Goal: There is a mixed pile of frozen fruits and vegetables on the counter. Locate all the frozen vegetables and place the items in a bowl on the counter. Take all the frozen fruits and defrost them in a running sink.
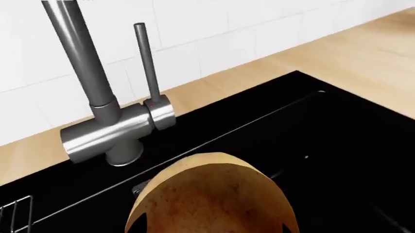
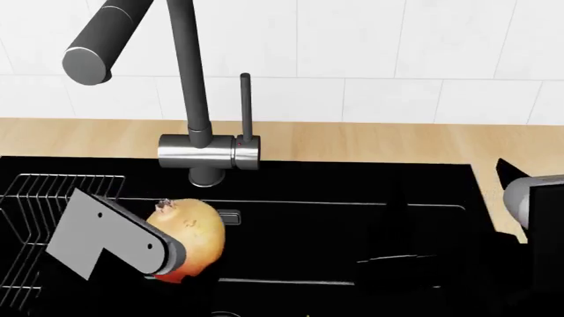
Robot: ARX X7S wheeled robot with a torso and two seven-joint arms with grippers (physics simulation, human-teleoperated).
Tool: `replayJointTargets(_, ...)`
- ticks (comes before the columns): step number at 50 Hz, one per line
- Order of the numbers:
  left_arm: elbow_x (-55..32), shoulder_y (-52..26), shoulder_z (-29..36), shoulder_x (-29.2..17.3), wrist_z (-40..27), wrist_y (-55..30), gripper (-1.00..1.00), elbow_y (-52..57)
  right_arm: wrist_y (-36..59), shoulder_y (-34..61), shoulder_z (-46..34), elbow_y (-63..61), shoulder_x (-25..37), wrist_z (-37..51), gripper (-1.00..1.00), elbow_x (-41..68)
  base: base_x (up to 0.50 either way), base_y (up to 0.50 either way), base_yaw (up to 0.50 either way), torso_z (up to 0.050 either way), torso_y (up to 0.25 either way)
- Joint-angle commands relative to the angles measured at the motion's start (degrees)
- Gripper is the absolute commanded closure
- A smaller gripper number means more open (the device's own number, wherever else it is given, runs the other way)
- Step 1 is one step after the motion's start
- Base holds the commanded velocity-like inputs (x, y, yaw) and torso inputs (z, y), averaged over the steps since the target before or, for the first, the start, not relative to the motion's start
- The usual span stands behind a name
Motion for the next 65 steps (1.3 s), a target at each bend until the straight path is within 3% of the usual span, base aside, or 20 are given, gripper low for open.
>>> replayJointTargets(1, 3.8, -3.5, 5.8, 3.1, 3.8, 0.2, 1.0, -8.3, -1.3, -2.1, 2.8, -0.8, 2.0, 0.5, -1.0, 1.6, 0.0, 0.0, 0.0, 0.0, 0.0)
replayJointTargets(13, 11.8, -2.3, 13.0, 5.1, 9.4, 4.9, 1.0, -18.4, -2.3, -4.1, 5.2, -1.7, 3.9, 0.5, -1.0, 2.5, 0.0, 0.0, 0.0, 0.001, 0.001)
replayJointTargets(28, 16.1, -1.8, 17.2, 8.7, 13.8, 8.8, 1.0, -29.9, -3.6, -5.6, 6.5, -1.7, 3.7, -0.6, -1.0, 3.7, 0.0, 0.0, 0.0, 0.0, 0.0)
replayJointTargets(41, 18.7, -0.3, 19.8, 9.5, 15.9, 11.4, 1.0, -35.6, -3.7, -5.9, 6.7, -1.6, 3.8, -0.8, -1.0, 3.9, 0.0, 0.0, 0.0, 0.0, 0.001)
replayJointTargets(58, 18.6, -0.1, 21.1, 9.2, 16.3, 10.4, 1.0, -35.2, -3.5, -5.8, 6.0, -1.3, 3.4, -1.0, -1.0, 3.5, 0.0, 0.0, 0.0, 0.0, 0.001)
replayJointTargets(59, 18.3, -0.1, 20.9, 9.0, 16.1, 10.2, -1.0, -34.8, -3.5, -5.8, 6.0, -1.3, 3.4, -1.1, -1.0, 3.5, 0.0, 0.0, 0.0, 0.0, 0.0)
replayJointTargets(65, 16.0, -1.2, 18.3, 8.1, 13.7, 8.5, -1.0, -30.0, -3.3, -5.4, 5.4, -1.0, 3.0, -1.3, -1.0, 3.2, 0.0, 0.0, 0.0, 0.0, 0.0)
